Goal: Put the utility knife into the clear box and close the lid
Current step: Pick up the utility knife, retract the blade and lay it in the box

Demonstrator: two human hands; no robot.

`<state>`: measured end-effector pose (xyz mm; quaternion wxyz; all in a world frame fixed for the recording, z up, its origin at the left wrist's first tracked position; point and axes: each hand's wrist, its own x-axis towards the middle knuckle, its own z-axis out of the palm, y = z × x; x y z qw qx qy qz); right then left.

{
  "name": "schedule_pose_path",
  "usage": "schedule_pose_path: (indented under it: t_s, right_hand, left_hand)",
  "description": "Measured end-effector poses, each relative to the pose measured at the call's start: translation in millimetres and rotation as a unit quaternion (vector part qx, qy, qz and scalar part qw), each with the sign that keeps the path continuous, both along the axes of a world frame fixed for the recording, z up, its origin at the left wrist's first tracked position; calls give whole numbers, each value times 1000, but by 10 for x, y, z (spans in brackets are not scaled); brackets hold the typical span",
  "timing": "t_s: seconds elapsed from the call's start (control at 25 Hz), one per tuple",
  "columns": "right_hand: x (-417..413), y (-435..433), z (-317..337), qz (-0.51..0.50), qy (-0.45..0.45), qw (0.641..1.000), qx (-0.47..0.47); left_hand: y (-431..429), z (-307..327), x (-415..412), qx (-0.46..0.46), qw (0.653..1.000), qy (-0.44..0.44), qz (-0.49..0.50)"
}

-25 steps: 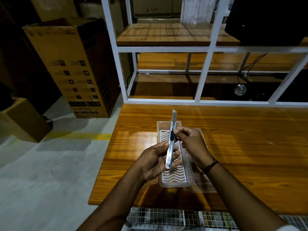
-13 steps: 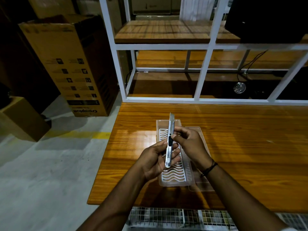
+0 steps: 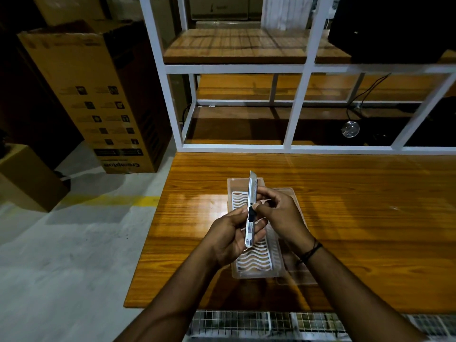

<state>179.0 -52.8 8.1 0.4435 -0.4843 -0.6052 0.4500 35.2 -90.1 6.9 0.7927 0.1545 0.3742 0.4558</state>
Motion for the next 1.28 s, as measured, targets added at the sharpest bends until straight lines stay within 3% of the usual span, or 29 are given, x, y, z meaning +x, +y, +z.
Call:
schedule_pose_path:
  t_s: [1.28]
  right_hand:
    - [-20, -28, -3, 20, -49, 999, 8]
  left_hand:
    - [103, -40, 146, 33, 998, 3, 50]
